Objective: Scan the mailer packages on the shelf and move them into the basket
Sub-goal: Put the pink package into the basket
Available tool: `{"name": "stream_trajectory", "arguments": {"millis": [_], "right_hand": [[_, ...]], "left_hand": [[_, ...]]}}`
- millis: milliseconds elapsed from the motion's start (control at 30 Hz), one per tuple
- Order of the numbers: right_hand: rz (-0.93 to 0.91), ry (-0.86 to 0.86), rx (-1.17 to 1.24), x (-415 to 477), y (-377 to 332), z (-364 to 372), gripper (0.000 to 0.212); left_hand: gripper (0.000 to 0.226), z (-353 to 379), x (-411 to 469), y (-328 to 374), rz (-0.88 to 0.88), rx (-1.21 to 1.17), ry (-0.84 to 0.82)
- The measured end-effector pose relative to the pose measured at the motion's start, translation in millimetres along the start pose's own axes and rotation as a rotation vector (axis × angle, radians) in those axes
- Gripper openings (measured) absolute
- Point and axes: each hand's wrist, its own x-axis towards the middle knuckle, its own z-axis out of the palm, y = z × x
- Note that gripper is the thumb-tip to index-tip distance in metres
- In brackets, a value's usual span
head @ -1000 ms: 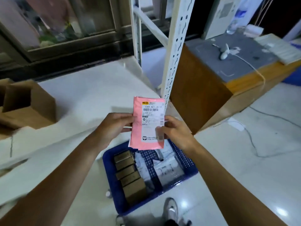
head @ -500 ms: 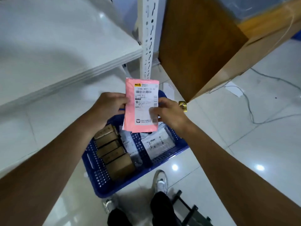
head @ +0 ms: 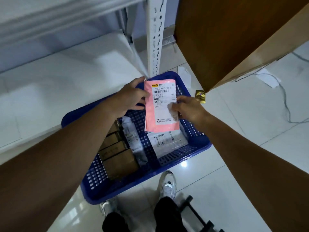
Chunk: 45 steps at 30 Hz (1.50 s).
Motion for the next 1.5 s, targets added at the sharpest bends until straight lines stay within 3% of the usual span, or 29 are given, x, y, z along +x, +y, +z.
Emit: {"name": "stream_trajectory", "arguments": {"millis": [167,367,433,767,1033,1233,1333,1500], "right_hand": [[0.063,-0.015,-0.062,34,50,3,0.022],[0.141,-0.011,-0.189,67,108,5,0.025],[0.154,0.0,-0.214,76,124,5,0.026],[0.179,0.027,-0.233,138,196,17,0.02],[0.089,-0.007,-0.573,193,246,21,0.016],[-0.033,-0.045,-1.004,221,264,27,0.023],[-0.084,-0.073,-1.109,234,267,33,0.023],[-0.191,-0.041,-1.2,250,275,32,0.025]], "left_hand": [[0.053,16,38,-45,-0.056,0.046,0.004],[0.007,43,75,-111,-0.152,0.031,0.066],[0.002,53,87,-132,-0.17,0.019,0.1],[0.05,79,133,-234,-0.175,-0.016,0.002],[0.016,105,170,-299,-0.232,0.101,0.003],[0.021,138,194,-342,-0.262,0.168,0.004],[0.025,146,205,-349,-0.328,0.111,0.036],[0.025,153,222,-352,-0.292,0.12,0.055]]}}
